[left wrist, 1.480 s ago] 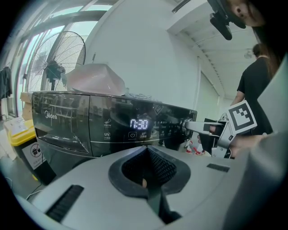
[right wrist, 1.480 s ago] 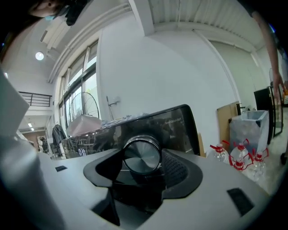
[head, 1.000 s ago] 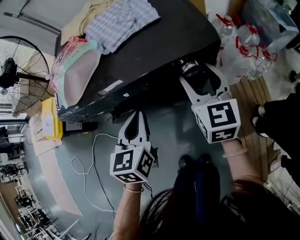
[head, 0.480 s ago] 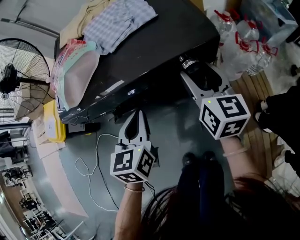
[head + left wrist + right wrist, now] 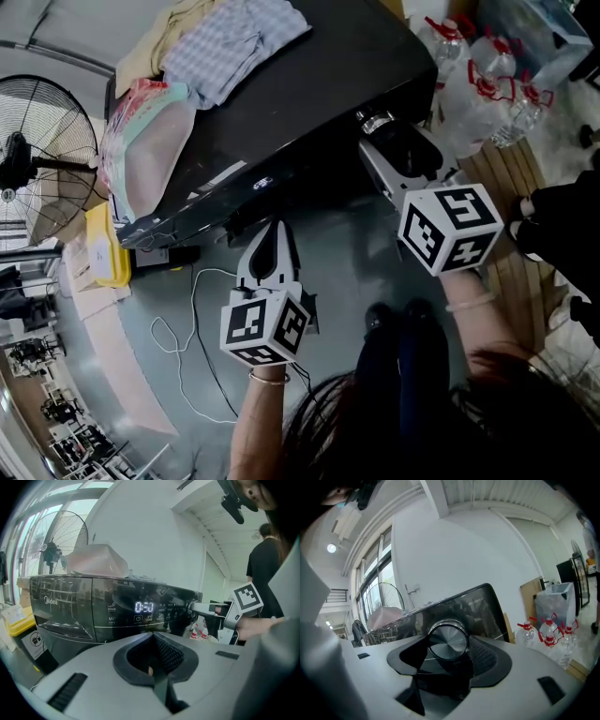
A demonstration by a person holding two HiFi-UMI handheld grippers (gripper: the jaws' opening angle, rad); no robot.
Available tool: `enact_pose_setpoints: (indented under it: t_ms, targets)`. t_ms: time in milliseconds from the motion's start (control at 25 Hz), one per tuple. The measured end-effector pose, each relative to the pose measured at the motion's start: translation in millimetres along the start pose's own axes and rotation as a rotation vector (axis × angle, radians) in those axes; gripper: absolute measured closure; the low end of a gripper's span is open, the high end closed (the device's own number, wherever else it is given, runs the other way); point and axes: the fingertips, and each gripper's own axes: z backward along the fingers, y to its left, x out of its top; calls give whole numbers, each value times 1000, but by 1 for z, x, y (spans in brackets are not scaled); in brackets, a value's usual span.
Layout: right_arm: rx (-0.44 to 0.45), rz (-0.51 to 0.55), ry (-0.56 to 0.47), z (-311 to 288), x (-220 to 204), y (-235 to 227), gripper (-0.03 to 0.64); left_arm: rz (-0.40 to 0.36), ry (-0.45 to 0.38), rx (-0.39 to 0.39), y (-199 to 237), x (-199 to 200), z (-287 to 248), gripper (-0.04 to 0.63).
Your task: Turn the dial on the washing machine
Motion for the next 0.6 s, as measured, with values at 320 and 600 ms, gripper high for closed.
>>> enact_pose_setpoints:
  t_ms: [320,600]
  targets:
    - [-43,328,49,-1,0,7,299,-3,5,-11,-2,-1,-1,580]
    - [-50,287,49,-1,2,6,325,-4,4,-11,0,-1,-2,581]
